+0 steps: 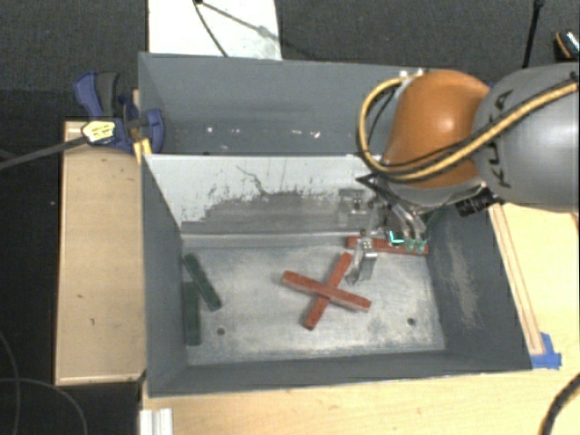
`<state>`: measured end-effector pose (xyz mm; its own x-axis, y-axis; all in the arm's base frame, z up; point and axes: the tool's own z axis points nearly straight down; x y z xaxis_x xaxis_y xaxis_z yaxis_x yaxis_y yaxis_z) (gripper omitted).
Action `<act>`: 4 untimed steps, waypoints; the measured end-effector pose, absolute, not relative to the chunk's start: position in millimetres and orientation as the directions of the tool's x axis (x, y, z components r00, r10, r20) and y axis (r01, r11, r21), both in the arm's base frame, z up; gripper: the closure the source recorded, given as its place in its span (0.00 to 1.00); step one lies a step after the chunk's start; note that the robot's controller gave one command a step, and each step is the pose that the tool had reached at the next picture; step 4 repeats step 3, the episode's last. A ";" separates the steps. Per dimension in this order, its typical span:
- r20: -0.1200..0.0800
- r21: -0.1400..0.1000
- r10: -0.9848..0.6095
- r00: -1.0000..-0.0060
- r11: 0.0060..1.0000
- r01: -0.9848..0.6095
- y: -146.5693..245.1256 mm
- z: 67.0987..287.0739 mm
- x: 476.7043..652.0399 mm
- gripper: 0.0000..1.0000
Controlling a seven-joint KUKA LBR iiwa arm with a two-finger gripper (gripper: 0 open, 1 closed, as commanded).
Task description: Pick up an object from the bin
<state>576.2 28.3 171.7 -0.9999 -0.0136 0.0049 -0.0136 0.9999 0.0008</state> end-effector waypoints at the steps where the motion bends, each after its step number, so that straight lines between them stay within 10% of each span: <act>1: 0.006 0.000 0.117 -0.993 0.993 0.117 59.2 67.0 551.8 0.00; 2: -0.002 0.002 0.119 -0.993 0.993 0.119 58.5 70.7 554.5 1.00; 3: -0.011 0.001 0.068 -0.998 0.998 0.068 51.6 230.0 557.8 1.00; 4: -0.011 0.001 0.068 -0.998 0.998 0.068 51.6 230.0 557.8 1.00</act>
Offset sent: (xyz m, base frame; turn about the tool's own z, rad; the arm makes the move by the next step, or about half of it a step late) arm -0.0225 0.0297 -0.1017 0.1325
